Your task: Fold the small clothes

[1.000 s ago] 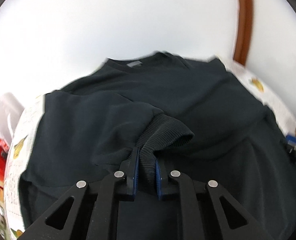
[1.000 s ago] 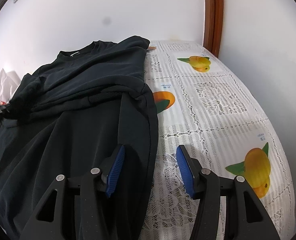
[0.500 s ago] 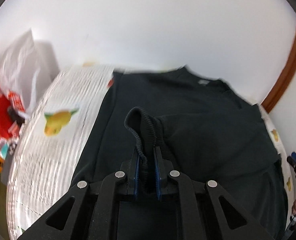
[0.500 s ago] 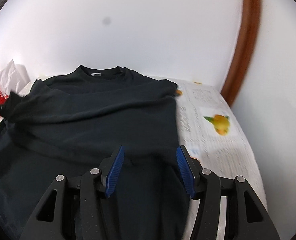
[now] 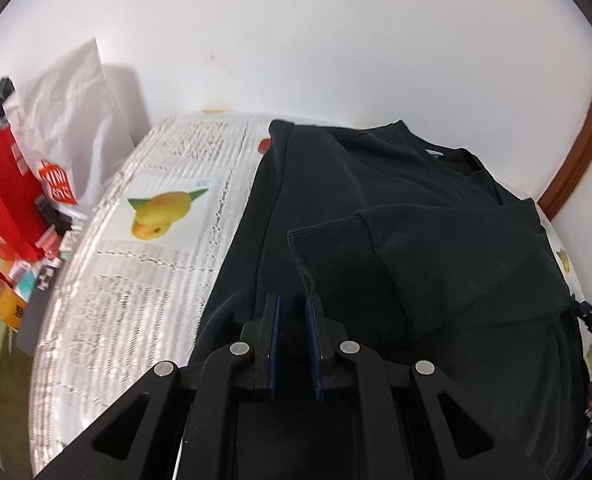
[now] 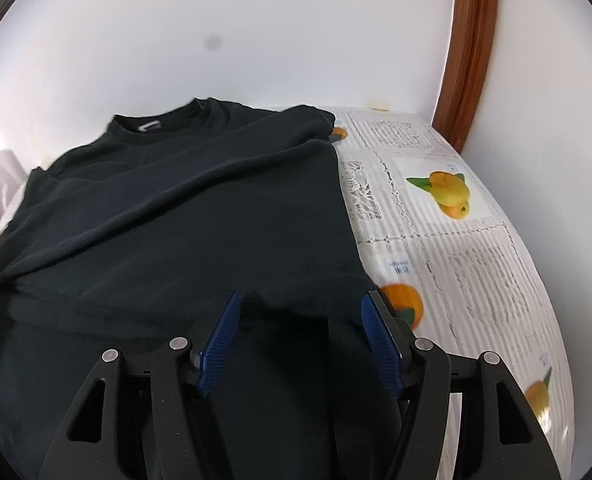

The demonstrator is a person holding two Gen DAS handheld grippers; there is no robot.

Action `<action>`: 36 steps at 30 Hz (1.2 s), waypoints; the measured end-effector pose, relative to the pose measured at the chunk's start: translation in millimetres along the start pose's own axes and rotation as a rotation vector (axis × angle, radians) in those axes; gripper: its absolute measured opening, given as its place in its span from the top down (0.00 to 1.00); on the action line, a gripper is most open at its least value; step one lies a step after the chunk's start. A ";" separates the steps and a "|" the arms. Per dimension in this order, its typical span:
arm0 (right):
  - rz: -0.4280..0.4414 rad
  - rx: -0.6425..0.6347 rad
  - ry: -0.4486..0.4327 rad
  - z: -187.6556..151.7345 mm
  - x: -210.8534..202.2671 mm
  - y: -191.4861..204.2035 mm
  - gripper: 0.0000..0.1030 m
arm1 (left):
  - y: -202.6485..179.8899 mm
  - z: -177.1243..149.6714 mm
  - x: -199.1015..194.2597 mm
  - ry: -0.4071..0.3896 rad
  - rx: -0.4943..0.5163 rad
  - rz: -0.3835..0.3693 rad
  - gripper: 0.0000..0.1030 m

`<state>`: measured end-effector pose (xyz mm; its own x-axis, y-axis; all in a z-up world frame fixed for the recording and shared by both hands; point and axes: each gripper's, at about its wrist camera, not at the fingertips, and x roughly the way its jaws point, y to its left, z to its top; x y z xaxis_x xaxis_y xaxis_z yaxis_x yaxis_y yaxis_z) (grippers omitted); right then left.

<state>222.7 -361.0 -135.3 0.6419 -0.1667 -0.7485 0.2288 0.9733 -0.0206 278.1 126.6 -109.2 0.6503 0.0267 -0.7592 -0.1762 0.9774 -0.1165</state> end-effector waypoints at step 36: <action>0.109 0.127 0.025 -189.2 -113.3 -43.7 0.36 | 17.2 -178.3 -93.7 0.085 0.085 -0.022 0.51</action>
<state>1.5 -354.7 -175.0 0.6500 -0.0552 -0.7579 0.2504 0.9572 0.1450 82.4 103.5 -154.2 0.5879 -0.0096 -0.8089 -0.0964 0.9920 -0.0818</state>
